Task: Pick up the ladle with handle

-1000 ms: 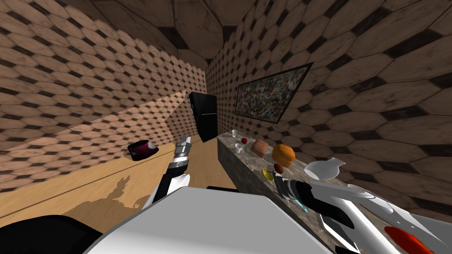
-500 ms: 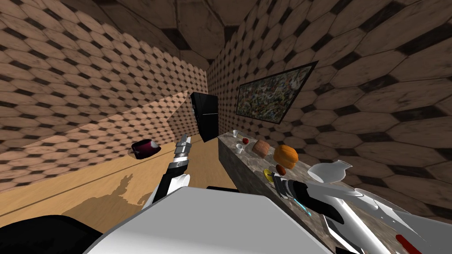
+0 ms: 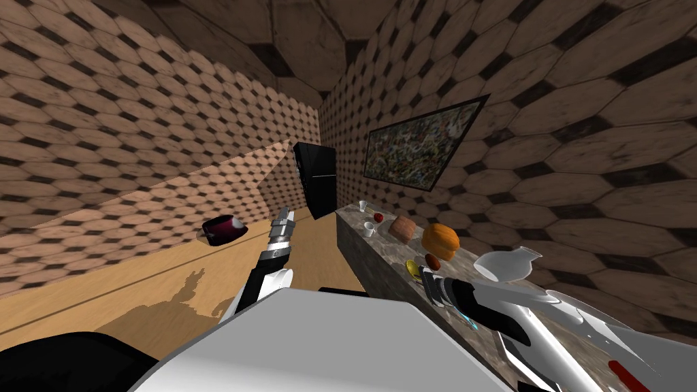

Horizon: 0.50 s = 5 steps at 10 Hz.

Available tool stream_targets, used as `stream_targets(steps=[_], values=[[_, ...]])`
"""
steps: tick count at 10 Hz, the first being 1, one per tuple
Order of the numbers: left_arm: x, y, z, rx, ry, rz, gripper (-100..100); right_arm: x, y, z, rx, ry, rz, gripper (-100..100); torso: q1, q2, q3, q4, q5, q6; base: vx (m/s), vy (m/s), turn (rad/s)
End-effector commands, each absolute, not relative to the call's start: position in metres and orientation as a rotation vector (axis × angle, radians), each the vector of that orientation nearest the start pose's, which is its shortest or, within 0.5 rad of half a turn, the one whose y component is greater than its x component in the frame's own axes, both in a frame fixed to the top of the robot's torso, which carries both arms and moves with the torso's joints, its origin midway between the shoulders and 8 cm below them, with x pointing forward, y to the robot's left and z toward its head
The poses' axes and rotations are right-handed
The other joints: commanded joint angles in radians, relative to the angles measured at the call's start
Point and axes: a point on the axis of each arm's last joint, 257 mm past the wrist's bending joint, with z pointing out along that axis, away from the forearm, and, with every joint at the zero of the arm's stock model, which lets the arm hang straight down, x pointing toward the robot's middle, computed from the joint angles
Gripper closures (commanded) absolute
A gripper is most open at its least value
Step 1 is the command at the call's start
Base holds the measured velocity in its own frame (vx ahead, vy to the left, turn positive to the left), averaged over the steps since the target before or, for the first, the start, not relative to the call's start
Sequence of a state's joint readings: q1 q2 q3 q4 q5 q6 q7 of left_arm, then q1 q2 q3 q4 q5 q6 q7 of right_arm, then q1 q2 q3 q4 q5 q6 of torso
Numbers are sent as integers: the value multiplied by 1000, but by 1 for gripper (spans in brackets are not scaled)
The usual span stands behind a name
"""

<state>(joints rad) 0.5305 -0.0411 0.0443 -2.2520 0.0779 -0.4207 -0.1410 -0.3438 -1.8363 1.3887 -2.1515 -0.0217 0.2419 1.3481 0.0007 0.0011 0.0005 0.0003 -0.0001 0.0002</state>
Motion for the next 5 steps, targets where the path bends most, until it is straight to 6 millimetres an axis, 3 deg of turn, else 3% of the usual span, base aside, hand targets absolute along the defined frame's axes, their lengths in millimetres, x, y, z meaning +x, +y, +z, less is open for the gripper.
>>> stream_targets(steps=[1,4,5], values=[[352,315,-14,-782,661,-1134,0,252,-401,-314,-1859,1947,-333,100,0,0,0,0,0,0,-1,-8,-51],[352,315,-14,-782,661,-1134,0,251,-400,-308,-1861,1944,-332,100,0,1,1,0,1,0,-2,-12,-39],[352,315,-14,-782,661,-1134,0,251,-400,-308,-1862,1943,-332,0,0,1,0,0,0,0,0,0,0]])
